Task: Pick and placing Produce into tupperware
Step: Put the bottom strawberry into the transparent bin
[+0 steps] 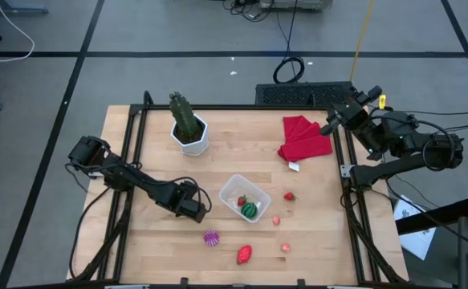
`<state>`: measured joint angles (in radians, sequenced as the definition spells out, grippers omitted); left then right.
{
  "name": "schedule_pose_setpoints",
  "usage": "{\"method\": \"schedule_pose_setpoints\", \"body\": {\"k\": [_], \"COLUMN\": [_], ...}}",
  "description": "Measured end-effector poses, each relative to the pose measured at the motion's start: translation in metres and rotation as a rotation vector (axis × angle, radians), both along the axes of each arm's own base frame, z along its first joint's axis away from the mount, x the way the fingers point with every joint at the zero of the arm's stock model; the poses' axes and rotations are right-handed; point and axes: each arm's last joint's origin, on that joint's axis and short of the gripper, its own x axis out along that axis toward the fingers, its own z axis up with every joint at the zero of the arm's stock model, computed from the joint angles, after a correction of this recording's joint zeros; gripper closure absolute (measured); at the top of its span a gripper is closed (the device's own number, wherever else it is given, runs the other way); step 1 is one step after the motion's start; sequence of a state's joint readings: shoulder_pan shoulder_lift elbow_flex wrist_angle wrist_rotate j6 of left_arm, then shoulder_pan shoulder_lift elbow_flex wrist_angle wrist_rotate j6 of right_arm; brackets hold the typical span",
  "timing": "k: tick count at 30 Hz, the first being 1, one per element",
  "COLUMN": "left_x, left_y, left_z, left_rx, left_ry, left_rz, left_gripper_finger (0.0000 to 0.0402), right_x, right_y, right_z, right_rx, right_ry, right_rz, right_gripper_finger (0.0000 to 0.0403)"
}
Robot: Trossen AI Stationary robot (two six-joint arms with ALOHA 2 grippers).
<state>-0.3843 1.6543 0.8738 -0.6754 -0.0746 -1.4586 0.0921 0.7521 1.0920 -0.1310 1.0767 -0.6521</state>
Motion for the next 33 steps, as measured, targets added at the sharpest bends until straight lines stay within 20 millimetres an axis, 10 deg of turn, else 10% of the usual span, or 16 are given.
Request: {"method": "schedule_pose_setpoints", "body": {"k": [33], "left_x": [-0.0068], "left_y": [-0.0004], "left_z": [-0.0006], "left_rx": [-0.037], "left_ry": [0.084], "left_rz": [-0.071], "left_gripper_finger": [0.0227], "right_x": [0.0000], "right_y": [0.0000], "right_z": [-0.0001], "right_rx": [0.006], "right_ry": [-0.009], "right_rz": [0.000], "right_gripper_finger": [0.0193]}}
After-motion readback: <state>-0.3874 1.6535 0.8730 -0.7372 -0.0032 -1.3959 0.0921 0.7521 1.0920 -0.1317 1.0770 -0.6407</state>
